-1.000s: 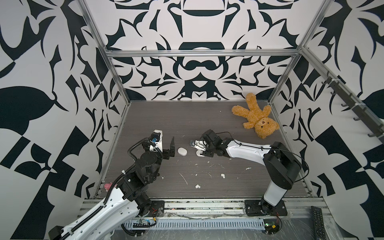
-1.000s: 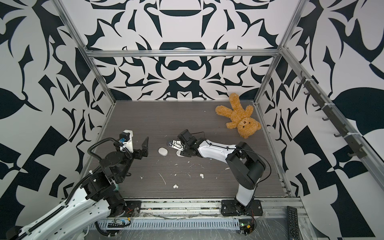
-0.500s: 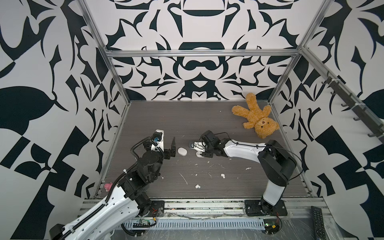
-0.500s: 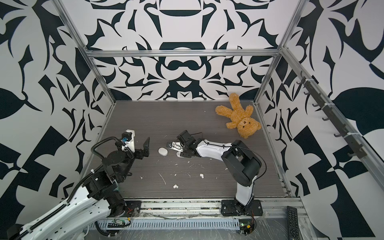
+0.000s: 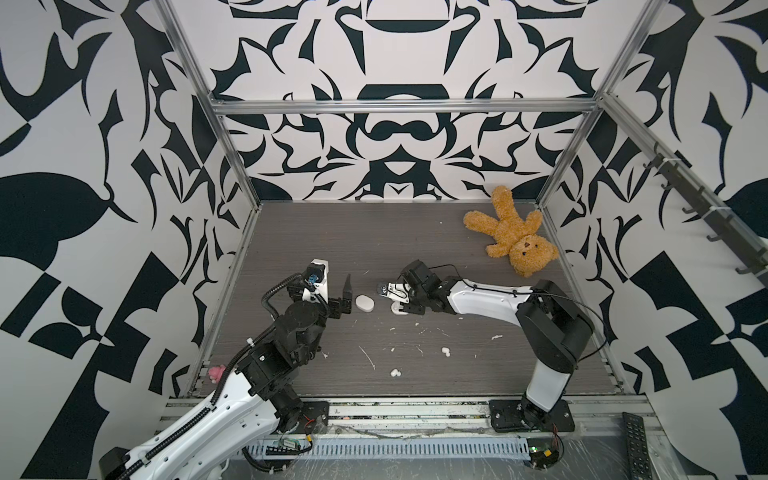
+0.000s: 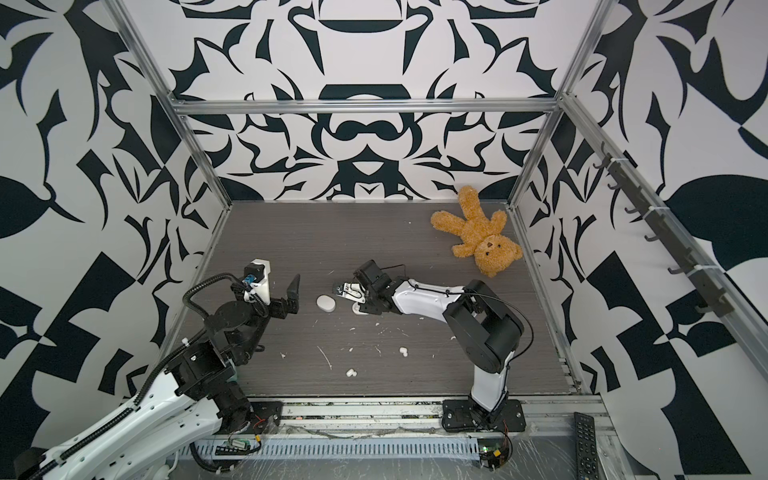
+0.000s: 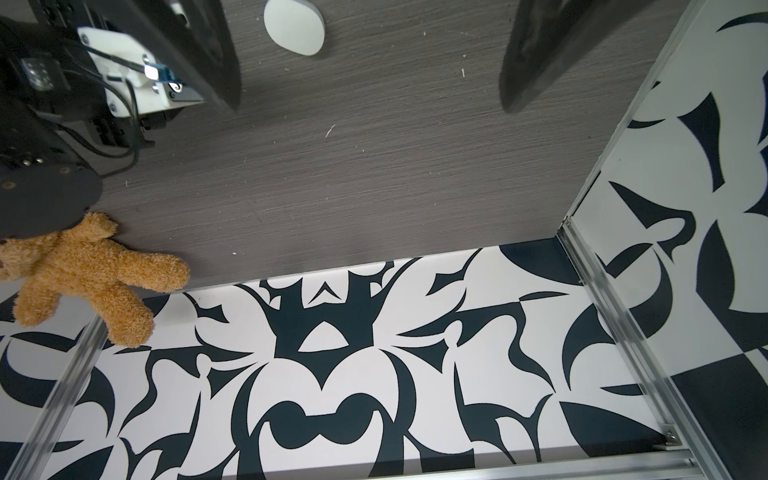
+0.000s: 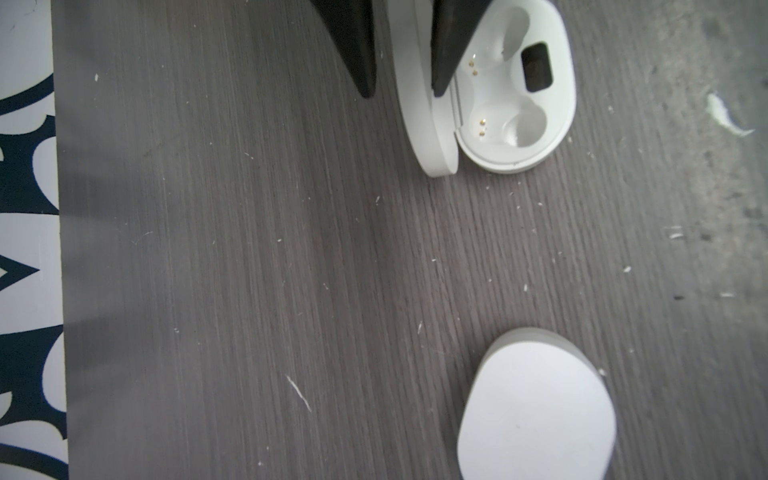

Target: Insert the wireless bluetooth earbuds into the charging case

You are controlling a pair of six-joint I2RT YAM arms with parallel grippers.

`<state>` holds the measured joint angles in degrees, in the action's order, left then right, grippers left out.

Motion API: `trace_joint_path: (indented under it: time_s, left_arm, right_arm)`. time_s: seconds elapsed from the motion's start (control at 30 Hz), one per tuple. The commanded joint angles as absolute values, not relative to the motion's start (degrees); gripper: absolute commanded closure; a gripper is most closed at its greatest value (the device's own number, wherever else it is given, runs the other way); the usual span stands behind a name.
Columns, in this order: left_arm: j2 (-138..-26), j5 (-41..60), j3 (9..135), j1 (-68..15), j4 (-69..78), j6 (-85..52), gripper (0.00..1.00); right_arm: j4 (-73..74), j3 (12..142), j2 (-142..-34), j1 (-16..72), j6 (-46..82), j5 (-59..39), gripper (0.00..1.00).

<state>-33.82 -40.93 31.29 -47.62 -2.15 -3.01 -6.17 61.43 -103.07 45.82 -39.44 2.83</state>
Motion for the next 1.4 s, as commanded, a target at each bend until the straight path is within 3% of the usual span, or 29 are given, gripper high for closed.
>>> trace_joint_path:
  time_s: [0.0, 0.4, 0.53, 0.57, 0.73, 1.07, 1.37]
  left_arm:
    - [-33.61, -40.96, 32.17, -47.46, -0.79, -3.04, 0.01]
    - [-33.35, -40.61, 32.51, -47.37, -1.36, -3.08, 0.01]
    - [-33.55, -39.40, 33.39, -47.37, -2.77, -3.17, 0.01]
    - [-33.44, -38.56, 33.59, -47.42, -3.38, -3.32, 0.01]
    - [-32.82, -34.26, 34.62, -47.45, -5.62, -3.69, 0.01]
    - [-37.93, -24.37, 42.58, -47.46, -21.62, -8.11, 0.01]
    - [-39.71, -25.16, 39.66, -47.41, -21.05, -9.59, 0.01]
  right_arm:
    - [-6.66, 62.58, -99.79, 45.79, -38.38, 1.68, 0.69]
    - [-4.46, 61.69, -90.58, 45.79, -32.53, 1.87, 0.46]
    - [0.38, 58.42, -84.49, 45.71, -24.92, 4.79, 0.04]
    - [1.73, 57.54, -82.16, 45.96, -22.22, 6.26, 0.00]
    - [0.80, 53.62, -72.97, 46.05, -7.90, 10.27, 0.00]
    - [-20.19, 47.55, -59.01, 46.12, 23.31, 4.64, 0.00]
    - [-27.83, 37.52, -60.74, 46.13, 38.67, -4.79, 0.00]
